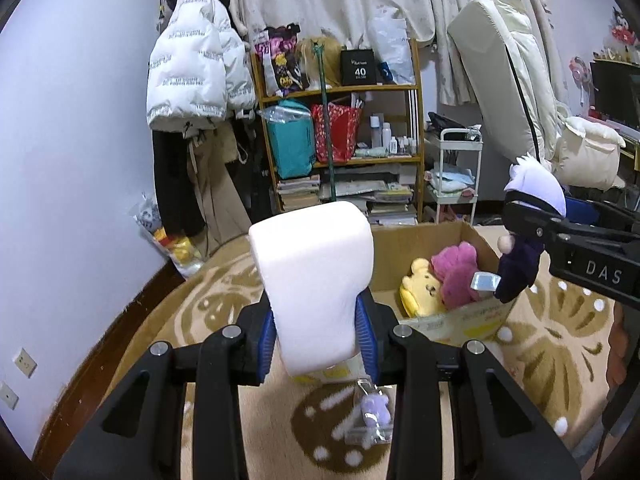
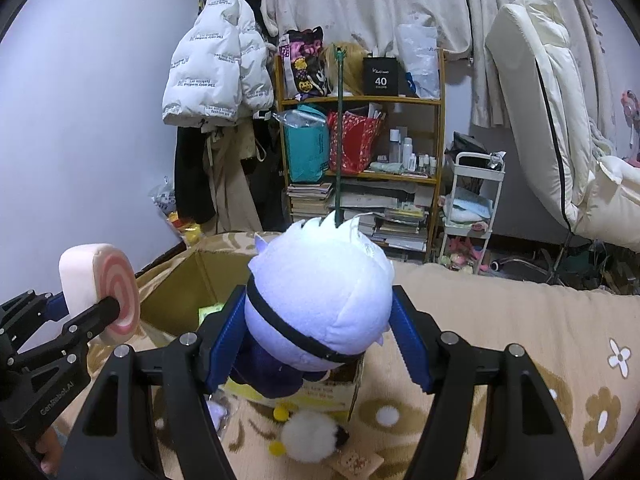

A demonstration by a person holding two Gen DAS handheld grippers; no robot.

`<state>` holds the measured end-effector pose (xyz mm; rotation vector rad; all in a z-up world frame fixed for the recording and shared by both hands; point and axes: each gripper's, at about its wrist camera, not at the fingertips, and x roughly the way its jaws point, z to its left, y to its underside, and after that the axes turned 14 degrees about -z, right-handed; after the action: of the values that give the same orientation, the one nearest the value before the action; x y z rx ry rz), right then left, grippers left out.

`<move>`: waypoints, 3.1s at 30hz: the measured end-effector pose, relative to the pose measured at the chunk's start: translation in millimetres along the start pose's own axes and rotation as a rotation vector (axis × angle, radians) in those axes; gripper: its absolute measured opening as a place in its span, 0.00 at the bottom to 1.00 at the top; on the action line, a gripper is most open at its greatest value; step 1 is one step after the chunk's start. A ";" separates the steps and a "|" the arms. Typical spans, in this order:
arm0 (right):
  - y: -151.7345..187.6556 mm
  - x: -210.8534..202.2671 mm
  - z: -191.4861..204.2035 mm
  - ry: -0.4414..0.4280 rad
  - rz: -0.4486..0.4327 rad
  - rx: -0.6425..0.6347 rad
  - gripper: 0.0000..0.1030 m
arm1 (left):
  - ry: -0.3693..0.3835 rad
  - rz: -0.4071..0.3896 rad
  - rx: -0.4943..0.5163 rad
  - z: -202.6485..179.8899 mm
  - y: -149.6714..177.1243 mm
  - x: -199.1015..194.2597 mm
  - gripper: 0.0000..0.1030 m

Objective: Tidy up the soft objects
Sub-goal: 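Carry both plushes over the box and open both tools to drop them in, then withdraw both tools toward the clear packet and white fluffy chick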

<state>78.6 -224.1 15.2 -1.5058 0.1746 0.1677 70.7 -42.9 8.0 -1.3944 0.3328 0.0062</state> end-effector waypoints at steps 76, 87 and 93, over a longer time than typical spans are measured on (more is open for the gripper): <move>23.1 49.2 -6.6 -0.044 0.117 0.041 1.00 | 0.052 0.191 -0.007 8.6 29.7 75.7 0.83; 19.7 20.6 -0.1 -0.043 0.107 0.015 1.00 | 0.024 0.208 -0.049 23.8 28.3 39.2 0.89; 15.8 -0.9 0.1 -0.039 0.095 0.022 1.00 | 0.020 0.216 -0.065 27.9 26.2 17.6 0.89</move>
<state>74.3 -223.1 0.0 -1.4716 0.2166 0.2706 88.6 -14.6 -17.5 -1.4176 0.5028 0.1822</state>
